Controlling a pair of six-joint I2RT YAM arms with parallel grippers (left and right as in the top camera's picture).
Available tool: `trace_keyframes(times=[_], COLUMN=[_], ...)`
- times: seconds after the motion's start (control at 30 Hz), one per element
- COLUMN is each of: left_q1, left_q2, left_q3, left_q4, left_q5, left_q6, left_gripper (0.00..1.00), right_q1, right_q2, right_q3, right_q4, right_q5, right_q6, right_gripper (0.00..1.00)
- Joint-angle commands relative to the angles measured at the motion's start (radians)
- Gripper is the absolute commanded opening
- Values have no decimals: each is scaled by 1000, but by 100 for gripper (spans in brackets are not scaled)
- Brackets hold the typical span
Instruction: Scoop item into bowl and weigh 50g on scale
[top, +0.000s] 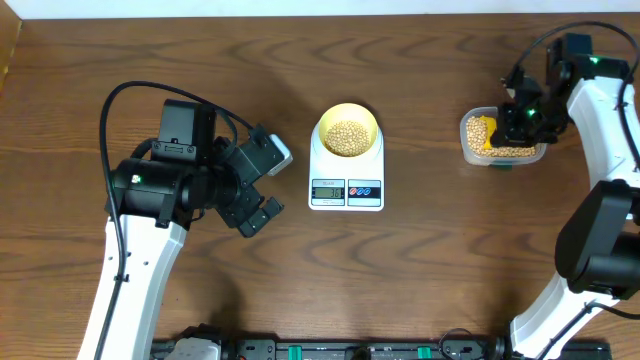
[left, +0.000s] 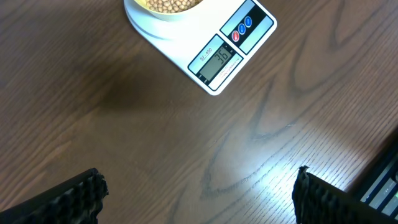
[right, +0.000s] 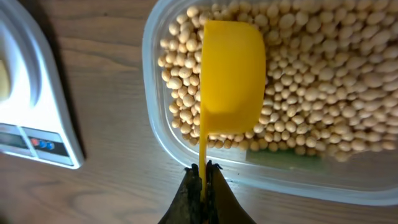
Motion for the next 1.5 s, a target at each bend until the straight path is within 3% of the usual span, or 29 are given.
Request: trace_keyframes(times=[0.0,0.4,0.97,1.47], left_q1=[3,3,3,3], left_q2=[0,0,0,0], left_q3=[-8,-8,-8,-8], left_q4=[-4,-4,-4,-4], left_q5=[16,16,16,16], left_q6=[18,18,18,18], left_gripper=[98,98,98,98], right_q1=[-45,-187,-398,-418], right_q2=[13,12,12,12], right_q3=[-51,-100,-101,-100], right_q4=[-3,6,-63,-143], right_q5=[-125,-243,-595,-760], right_q6=[-15,-15,-128,-199], right_gripper=[1,1,1,1])
